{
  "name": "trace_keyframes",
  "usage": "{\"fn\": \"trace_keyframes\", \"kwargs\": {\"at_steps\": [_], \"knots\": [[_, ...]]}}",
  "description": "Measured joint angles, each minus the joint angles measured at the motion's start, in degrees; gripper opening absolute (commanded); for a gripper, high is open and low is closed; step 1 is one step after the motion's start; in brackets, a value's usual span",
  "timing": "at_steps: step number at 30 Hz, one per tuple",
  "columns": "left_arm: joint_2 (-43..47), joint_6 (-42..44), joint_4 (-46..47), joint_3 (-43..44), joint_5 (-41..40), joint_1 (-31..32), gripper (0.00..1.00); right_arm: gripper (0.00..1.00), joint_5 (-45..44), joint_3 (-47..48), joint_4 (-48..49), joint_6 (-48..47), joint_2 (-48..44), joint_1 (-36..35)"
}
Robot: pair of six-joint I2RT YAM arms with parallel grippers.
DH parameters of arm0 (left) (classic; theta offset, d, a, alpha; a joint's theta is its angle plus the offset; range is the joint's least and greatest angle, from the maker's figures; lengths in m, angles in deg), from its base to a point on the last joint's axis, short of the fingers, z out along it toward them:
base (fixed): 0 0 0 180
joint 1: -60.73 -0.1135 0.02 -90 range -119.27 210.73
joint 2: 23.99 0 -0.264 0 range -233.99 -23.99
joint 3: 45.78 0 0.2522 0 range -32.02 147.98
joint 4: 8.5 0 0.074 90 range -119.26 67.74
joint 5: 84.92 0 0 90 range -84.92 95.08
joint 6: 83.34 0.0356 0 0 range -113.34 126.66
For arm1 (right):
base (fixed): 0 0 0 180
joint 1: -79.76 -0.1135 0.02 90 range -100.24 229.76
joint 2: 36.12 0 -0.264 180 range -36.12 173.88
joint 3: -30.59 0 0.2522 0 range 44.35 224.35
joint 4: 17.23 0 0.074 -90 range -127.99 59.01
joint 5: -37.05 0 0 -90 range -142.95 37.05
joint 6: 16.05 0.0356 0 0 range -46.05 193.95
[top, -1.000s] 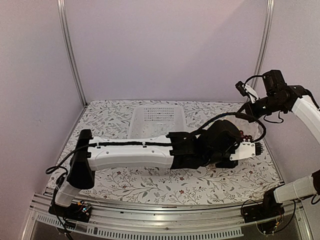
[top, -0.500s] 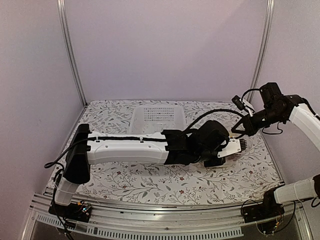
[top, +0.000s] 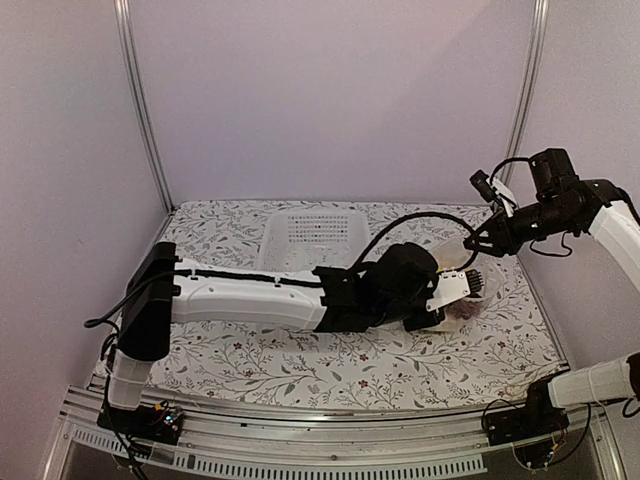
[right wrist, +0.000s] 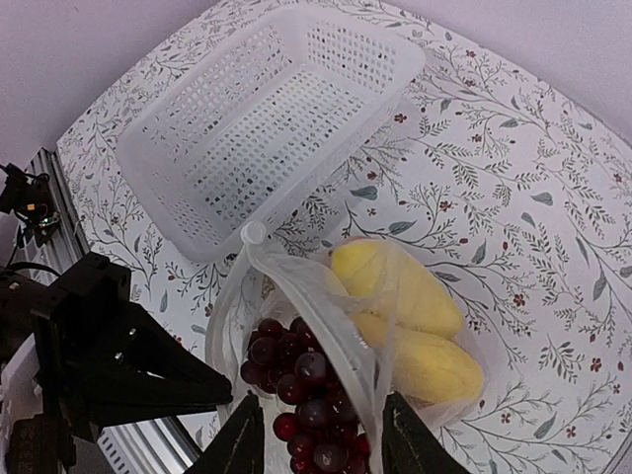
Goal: Place the food in the zip-top bag and seal the zipper
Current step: Adjust the zipper food storage bag at the center of the board.
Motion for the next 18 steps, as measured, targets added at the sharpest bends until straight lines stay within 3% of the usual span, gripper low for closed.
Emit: {"fn": "trace_keyframes", "kwargs": {"at_steps": [6, 9, 11, 18], "knots": [[1.4, -0.2, 3.0, 0.0, 0.2, 0.1, 0.0, 0.45, 0.8, 1.4, -1.2, -2.6, -9.6, 0.0], [1.4, -0.2, 4.4, 0.0, 0.2, 0.1, 0.0, 0.51, 3.8, -0.2, -3.1, -6.1, -12.9, 0.0], [1.5, -0.2, 5.6, -0.5, 0.2, 0.1, 0.0, 0.55, 6.4, -2.2, -4.9, -9.9, -14.6, 0.0], [4.5, -0.2, 11.9, -8.2, 0.1, 0.1, 0.0, 0.57, 7.4, -7.1, -7.2, -23.0, -17.0, 0.0]]}}
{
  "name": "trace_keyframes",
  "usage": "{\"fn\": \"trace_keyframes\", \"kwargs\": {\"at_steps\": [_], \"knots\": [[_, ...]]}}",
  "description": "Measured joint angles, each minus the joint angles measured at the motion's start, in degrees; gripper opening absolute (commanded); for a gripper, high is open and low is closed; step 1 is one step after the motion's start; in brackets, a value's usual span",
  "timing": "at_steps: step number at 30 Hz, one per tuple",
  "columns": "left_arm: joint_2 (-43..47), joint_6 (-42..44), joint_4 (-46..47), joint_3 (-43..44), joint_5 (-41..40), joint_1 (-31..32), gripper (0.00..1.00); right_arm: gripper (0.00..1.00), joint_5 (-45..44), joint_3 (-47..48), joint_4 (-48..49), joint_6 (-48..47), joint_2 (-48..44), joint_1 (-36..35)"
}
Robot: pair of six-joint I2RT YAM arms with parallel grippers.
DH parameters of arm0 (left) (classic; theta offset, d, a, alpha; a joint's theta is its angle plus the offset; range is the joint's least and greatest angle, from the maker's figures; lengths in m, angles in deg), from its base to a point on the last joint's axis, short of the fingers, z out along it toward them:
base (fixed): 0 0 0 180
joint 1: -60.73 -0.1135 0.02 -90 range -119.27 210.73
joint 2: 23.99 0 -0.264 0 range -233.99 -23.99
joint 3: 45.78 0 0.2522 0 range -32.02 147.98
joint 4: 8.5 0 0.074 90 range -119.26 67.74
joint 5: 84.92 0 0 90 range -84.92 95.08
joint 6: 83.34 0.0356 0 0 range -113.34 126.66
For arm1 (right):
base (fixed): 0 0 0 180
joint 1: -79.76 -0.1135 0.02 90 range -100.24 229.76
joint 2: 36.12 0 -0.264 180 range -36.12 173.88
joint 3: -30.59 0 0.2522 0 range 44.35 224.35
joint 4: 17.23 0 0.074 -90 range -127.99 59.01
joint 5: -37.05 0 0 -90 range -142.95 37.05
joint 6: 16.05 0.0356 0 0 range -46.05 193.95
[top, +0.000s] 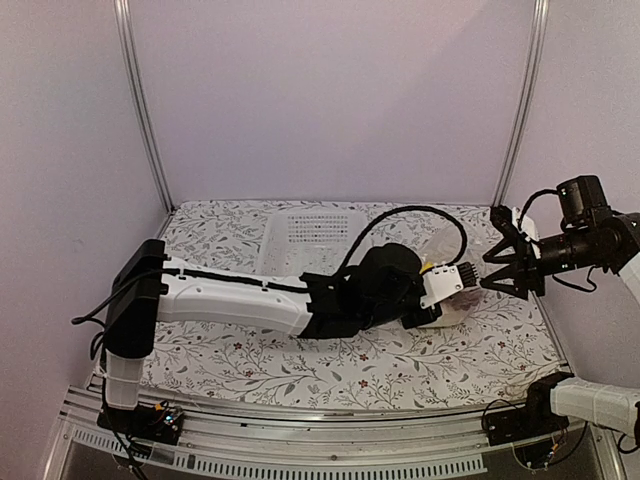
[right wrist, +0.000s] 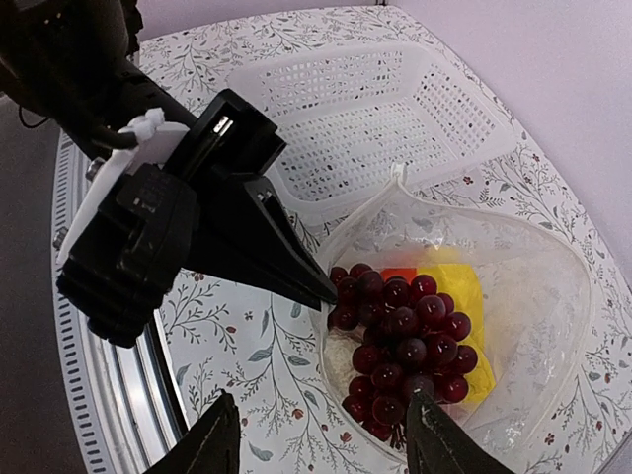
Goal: Place the food in the zip-top bag and seal the zipper
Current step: Adjust the zipper food storage bag at the center of the board, then pass from the left arm to the right
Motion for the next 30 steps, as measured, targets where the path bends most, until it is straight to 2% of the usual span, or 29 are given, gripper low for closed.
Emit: {"fn": "trace_keyframes", "kwargs": {"at_steps": [11, 21, 24, 27, 30], "knots": [[1.4, 0.1, 6.6, -3.0, 0.1, 0.0, 0.0, 0.56, -0.7, 1.2, -1.0, -17.2, 4.5, -0.2], [1.4, 0.2, 8.0, -3.2, 0.2, 0.0, 0.0, 0.51, -3.0, 0.0, 1.6, -20.0, 6.6, -5.8], [1.4, 0.2, 8.6, -3.2, 0.2, 0.0, 0.0, 0.46, -3.6, -0.2, 3.0, -20.3, 8.0, -6.9], [1.4, 0.2, 8.9, -3.3, 0.1, 0.0, 0.0, 0.36, -4.4, -0.5, 3.9, -20.8, 9.7, -7.1], [1.6, 0.2, 10.8, -4.4, 0.0, 0.0, 0.04, 0.17, -4.9, -1.2, 4.9, -21.1, 10.8, -7.1]]}}
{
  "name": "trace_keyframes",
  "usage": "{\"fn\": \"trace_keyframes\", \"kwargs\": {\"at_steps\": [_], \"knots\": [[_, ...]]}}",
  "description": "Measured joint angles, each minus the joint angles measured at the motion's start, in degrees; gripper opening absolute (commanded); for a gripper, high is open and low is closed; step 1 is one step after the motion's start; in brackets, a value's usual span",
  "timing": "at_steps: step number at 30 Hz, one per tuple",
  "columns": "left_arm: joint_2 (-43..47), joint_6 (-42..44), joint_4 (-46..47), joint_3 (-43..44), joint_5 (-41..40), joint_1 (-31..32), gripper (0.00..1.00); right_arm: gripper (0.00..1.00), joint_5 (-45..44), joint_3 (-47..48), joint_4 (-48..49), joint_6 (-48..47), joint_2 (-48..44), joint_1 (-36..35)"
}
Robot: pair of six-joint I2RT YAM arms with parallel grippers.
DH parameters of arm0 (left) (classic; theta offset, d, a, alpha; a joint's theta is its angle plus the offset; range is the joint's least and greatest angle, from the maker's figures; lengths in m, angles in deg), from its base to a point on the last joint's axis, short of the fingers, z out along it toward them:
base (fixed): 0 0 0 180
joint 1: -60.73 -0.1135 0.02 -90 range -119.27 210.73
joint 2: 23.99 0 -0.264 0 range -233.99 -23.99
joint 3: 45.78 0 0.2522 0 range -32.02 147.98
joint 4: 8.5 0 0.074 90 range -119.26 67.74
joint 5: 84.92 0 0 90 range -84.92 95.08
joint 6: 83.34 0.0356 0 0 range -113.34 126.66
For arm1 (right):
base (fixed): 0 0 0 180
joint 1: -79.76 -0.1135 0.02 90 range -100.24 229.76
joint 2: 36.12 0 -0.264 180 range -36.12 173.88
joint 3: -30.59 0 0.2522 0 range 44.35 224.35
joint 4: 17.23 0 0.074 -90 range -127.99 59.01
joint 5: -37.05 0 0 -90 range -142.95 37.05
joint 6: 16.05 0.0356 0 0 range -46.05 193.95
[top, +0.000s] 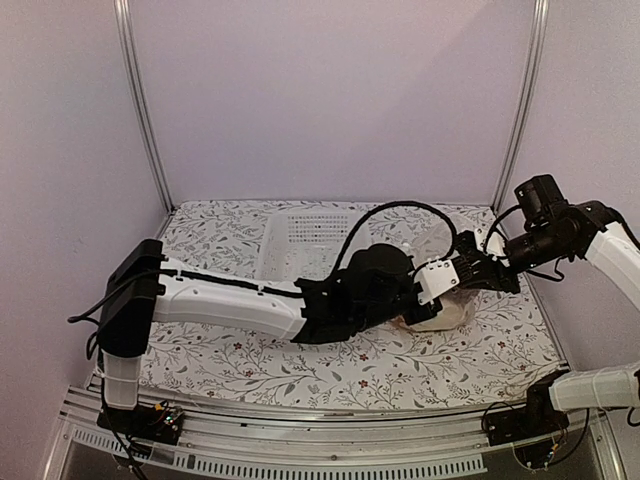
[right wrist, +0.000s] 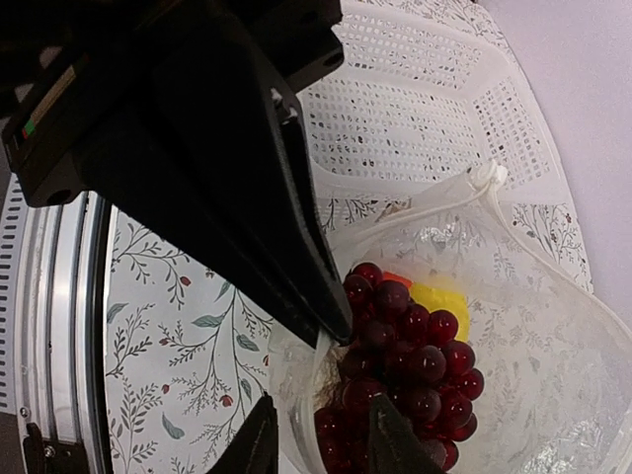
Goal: Place the food in the zip-top bag and seal the zipper
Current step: Pass from the left arm to the right, then pass from the right arm to the left
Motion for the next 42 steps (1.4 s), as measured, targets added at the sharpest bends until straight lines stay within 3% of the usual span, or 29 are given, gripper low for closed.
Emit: {"fn": "trace_keyframes", "kwargs": {"at_steps": [2, 3, 5, 8, 11, 16, 21, 31, 42], "knots": [[0.3, 0.0, 1.6, -1.5, 0.0, 0.0, 0.14, 0.04, -0.2, -0.3, 0.5, -0.4, 0.1, 0.0], [0.3, 0.0, 2.3, -2.0, -0.2, 0.0, 0.23, 0.0, -0.3, -0.3, 0.5, -0.4, 0.1, 0.0], [0.4, 0.0, 3.7, -2.8, -0.4, 0.0, 0.46, 0.0, -0.3, -0.7, 0.9, 0.0, 0.0, -0.1], [1.9, -0.4, 6.0, -5.2, -2.1, 0.2, 0.65, 0.0, -0.3, -1.8, 1.5, 0.2, -0.4, -0.1], [7.7, -2.4, 10.9, -13.8, -4.5, 0.3, 0.74, 0.0, -0.3, -3.1, 1.7, 0.8, -2.0, -0.1], [20.3, -10.6, 18.5, -31.1, -1.1, -2.3, 0.74, 0.0, -0.5, -5.3, 1.9, 2.0, -6.7, -0.1], [21.0, -18.2, 23.9, -36.6, 9.4, -8.6, 0.72, 0.0, -1.1, -5.6, 1.0, 3.3, -11.2, -0.1], [5.3, -32.4, 33.9, -31.3, 28.4, -14.1, 0.6, 0.0, -1.8, -6.1, -0.9, 6.7, -14.7, -0.1], [-4.2, -39.8, 40.0, -19.7, 39.4, -17.8, 0.41, 0.01, -1.7, -6.1, -0.9, 9.9, -13.1, -0.1]]}}
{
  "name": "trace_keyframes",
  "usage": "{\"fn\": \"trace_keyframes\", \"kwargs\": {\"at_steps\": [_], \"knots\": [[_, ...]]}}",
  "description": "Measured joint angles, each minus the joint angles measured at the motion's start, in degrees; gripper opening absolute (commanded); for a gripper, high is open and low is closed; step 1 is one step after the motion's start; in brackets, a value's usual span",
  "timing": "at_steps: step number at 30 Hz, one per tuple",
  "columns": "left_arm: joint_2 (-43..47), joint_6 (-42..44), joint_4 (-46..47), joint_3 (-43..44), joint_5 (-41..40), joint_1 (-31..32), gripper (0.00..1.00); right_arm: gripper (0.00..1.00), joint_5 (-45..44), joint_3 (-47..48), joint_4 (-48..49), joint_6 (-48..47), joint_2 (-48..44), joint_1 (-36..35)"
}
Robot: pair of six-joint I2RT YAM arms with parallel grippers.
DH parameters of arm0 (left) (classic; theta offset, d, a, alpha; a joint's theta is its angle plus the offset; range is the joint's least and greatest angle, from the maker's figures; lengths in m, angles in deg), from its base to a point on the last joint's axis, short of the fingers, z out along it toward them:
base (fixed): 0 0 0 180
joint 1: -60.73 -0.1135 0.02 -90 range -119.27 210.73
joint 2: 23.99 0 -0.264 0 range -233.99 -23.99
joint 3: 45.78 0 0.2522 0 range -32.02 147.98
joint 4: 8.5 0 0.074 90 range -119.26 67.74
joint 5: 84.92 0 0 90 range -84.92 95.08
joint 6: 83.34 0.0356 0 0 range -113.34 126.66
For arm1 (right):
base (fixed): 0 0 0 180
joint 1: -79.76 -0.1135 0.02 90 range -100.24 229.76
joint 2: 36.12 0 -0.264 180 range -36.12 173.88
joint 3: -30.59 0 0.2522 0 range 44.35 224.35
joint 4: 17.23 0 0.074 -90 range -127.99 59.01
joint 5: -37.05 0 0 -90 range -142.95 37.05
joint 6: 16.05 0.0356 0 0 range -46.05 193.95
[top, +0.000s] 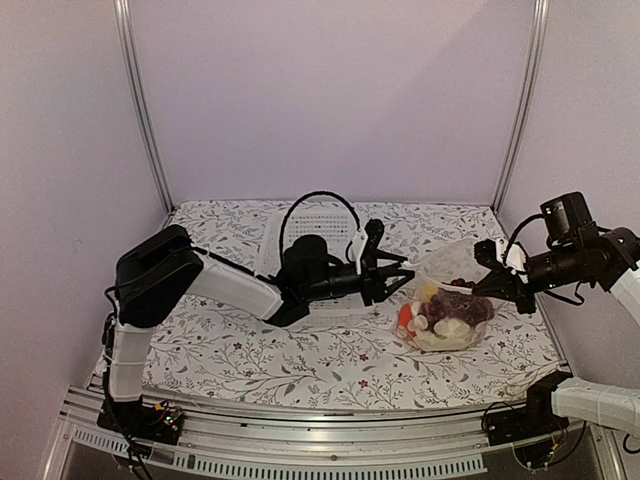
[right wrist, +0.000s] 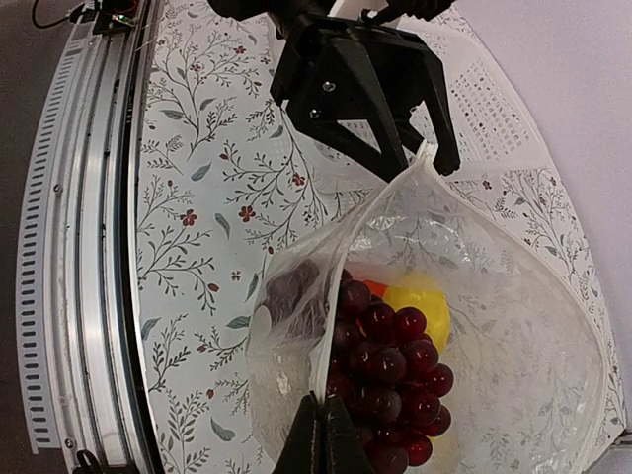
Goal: Place the food in the zip-top bag and seal the zipper
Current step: Pass from the right arm to the left, then pass from the left arm to the right
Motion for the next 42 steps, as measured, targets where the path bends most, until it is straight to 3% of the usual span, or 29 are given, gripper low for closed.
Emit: {"fn": "trace_keyframes", "kwargs": {"at_steps": [6, 9, 11, 21, 32, 36, 37, 40, 42], "knots": [[-4.5, -1.8, -0.1, 5.1, 3.8, 0.0, 0.26, 0.06, 0.2, 0.0, 1.4, 2.8, 0.4, 0.0], [-4.7, -2.2, -0.3, 5.2, 4.7, 0.0, 0.16, 0.32, 0.1, 0.0, 2.1, 4.5, 0.8, 0.0], [-4.7, -2.4, -0.4, 5.2, 5.2, 0.0, 0.13, 0.39, 0.3, 0.1, 2.6, 5.7, 1.0, 0.0], [0.0, -0.5, -4.4, 3.6, 3.6, 1.2, 0.03, 0.4, 3.3, 8.3, 2.7, 11.5, 10.4, -0.7], [5.2, 2.2, -11.9, 2.3, -4.0, 4.8, 0.0, 0.45, -0.2, 10.2, 2.4, 20.2, 18.2, -10.8], [6.8, 3.3, -15.0, 2.3, -6.4, 6.1, 0.0, 0.43, -2.4, 10.4, 2.4, 23.1, 19.4, -11.7], [7.4, 3.5, -15.9, 2.3, -6.8, 6.4, 0.0, 0.39, -3.2, 10.9, 2.4, 23.7, 19.6, -11.8], [9.6, 4.1, -18.0, 2.3, -8.5, 7.5, 0.0, 0.14, -4.7, 12.9, 2.7, 25.3, 20.2, -12.0], [11.1, 4.3, -18.9, 2.1, -9.7, 8.2, 0.0, 0.1, -5.0, 13.5, 3.2, 25.5, 20.3, -12.1]]}}
